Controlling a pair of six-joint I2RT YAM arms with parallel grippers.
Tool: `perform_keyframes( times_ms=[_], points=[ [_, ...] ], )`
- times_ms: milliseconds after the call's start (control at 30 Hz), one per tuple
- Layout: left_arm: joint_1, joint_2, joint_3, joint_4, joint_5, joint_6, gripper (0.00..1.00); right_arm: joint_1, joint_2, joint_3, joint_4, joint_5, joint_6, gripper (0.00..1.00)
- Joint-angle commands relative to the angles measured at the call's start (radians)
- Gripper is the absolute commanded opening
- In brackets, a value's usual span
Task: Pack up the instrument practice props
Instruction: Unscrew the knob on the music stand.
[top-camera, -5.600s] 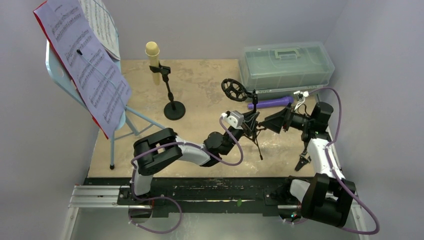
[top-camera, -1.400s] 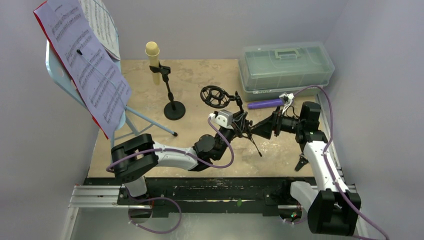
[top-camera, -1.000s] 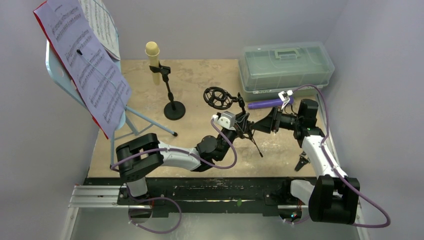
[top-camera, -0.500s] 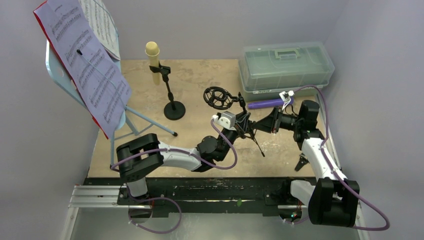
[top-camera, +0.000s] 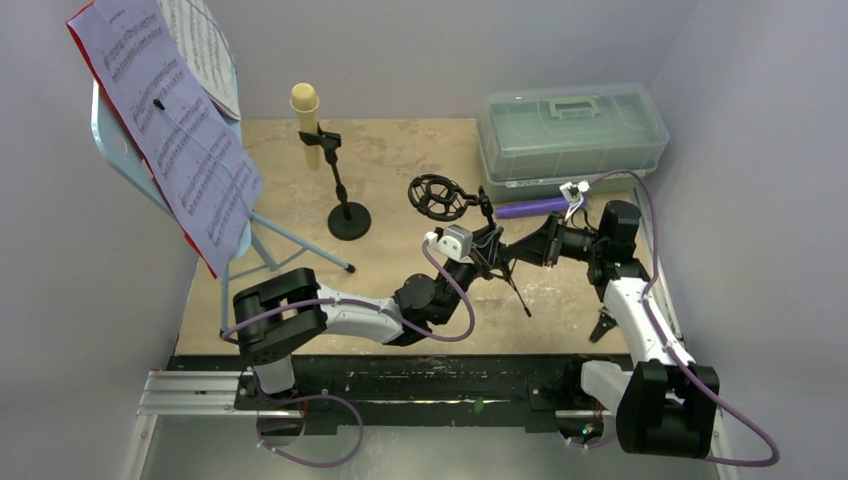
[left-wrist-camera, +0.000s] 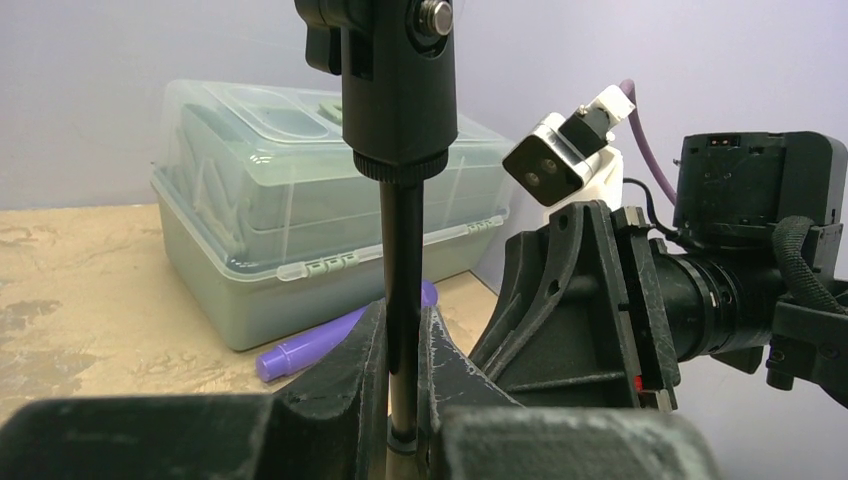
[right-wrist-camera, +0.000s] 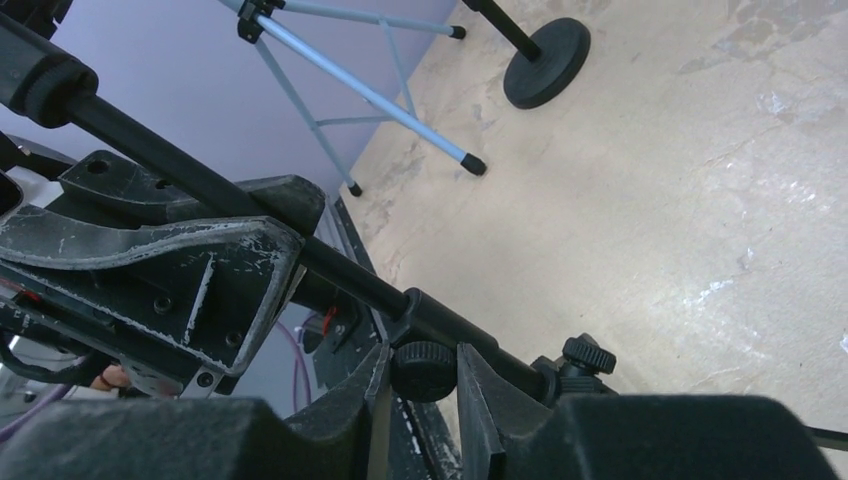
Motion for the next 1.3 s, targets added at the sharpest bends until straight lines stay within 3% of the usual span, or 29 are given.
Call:
perform_keyframes(
  times_ms=[0,100,167,367,533,600,700,933,967,1033,1133,1267],
  points=[
    [-0.006,-0.018,0.039,0.112,0.005,0.011,0.00,-0.008,-0.034,-0.001,0.025,-0.018,-0.027,0.18],
    [-0.008,-0.019,0.037,0.110,-0.002,0.013,0.00,-0.008,-0.056,0.002,0.010,-0.018,-0.096,0.04],
    [-0.006,-0.024,0.040,0.098,-0.019,0.002,0.00,-0.007,-0.074,0.027,-0.089,-0.016,-0.254,0.00],
    [-0.008,-0.062,0.066,-0.046,-0.042,-0.080,0.00,0.007,-0.074,0.173,-0.529,0.010,-0.914,0.00],
    [-0.007,-0.070,0.079,-0.086,-0.024,-0.094,0.00,0.017,-0.045,0.350,-0.920,0.093,-1.632,0.00],
    [-0.006,-0.063,0.081,-0.084,-0.008,-0.087,0.00,0.017,-0.086,0.334,-0.991,0.124,-1.933,0.00],
    [-0.006,-0.050,0.082,-0.083,0.012,-0.090,0.00,0.027,-0.163,0.270,-0.947,0.179,-2.138,0.00],
    [-0.006,-0.033,0.092,-0.086,0.047,-0.082,0.00,0.028,-0.185,0.233,-0.926,0.249,-2.167,0.00],
    [-0.006,-0.030,0.094,-0.085,0.054,-0.077,0.00,0.028,-0.189,0.227,-0.920,0.243,-2.154,0.03],
    [-0.006,-0.026,0.098,-0.086,0.062,-0.070,0.00,0.029,-0.198,0.212,-0.910,0.225,-2.118,0.19],
    [-0.006,-0.024,0.092,-0.077,0.067,-0.043,0.00,0.028,-0.207,0.210,-0.921,0.200,-2.029,0.54],
    [-0.006,-0.029,0.068,-0.045,0.061,0.026,0.00,0.027,-0.218,0.236,-0.755,0.206,-1.531,0.81]
  ],
)
